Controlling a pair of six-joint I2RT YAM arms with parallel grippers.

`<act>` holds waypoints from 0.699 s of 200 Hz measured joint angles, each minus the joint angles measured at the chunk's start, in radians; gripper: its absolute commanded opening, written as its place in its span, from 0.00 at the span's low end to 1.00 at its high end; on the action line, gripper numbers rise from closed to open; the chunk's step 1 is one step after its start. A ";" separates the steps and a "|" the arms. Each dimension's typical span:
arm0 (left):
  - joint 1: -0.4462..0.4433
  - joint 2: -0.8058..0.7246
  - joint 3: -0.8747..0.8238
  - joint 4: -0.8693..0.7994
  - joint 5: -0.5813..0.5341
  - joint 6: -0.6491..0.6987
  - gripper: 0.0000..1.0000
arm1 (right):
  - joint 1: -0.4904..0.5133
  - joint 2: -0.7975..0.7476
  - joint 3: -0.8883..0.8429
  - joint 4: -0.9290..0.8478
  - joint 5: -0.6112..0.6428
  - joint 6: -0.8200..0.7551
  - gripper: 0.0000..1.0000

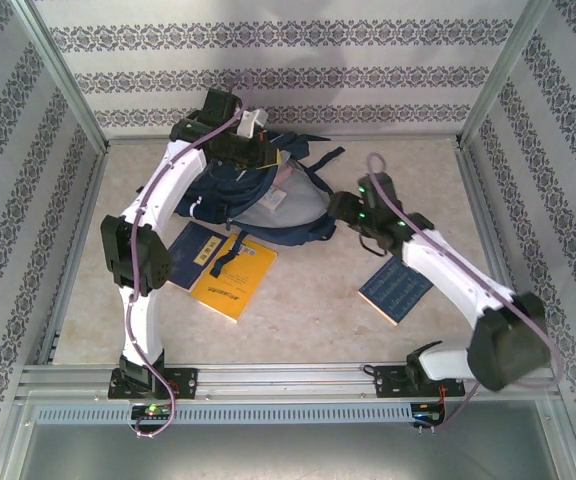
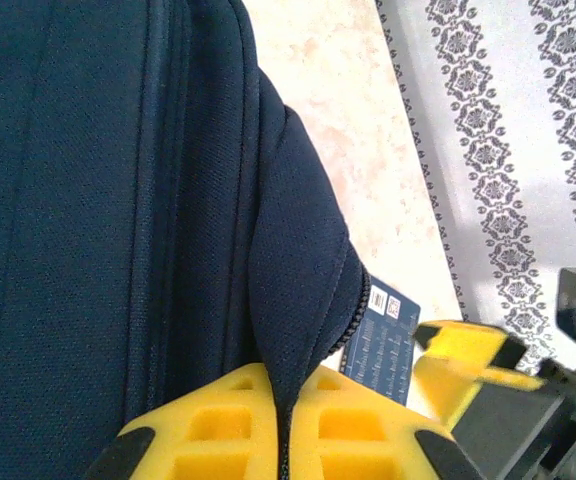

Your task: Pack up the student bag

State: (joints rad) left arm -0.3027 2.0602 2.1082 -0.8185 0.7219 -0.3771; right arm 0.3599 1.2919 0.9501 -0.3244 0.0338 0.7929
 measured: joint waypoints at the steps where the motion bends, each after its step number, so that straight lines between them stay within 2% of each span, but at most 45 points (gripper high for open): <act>1: -0.001 0.000 -0.002 0.002 0.000 0.001 0.11 | -0.006 -0.005 -0.005 -0.001 0.000 0.000 0.73; 14: -0.016 -0.009 -0.064 0.038 0.003 0.007 0.20 | -0.119 -0.089 -0.117 -0.017 0.020 0.009 0.74; 35: -0.051 -0.014 -0.161 0.072 -0.002 0.019 0.43 | -0.322 -0.164 -0.296 -0.063 0.041 0.045 0.76; 59: -0.101 -0.014 -0.216 0.079 -0.032 0.034 0.60 | -0.416 -0.169 -0.397 -0.129 0.063 0.074 0.80; 79: -0.146 -0.017 -0.215 0.084 -0.056 0.046 0.65 | -0.437 -0.146 -0.406 -0.135 0.072 0.077 0.80; 111: -0.238 -0.023 -0.210 0.089 -0.121 0.063 0.65 | -0.441 -0.013 -0.384 -0.102 0.040 0.025 0.76; 140: -0.328 -0.023 -0.244 0.158 -0.132 0.033 0.65 | -0.434 0.079 -0.330 0.009 -0.101 -0.032 0.71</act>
State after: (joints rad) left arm -0.6308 2.0373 1.8641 -0.6601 0.5900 -0.3443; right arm -0.0742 1.3712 0.6205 -0.3153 -0.0673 0.7612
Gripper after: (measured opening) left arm 0.653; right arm 0.725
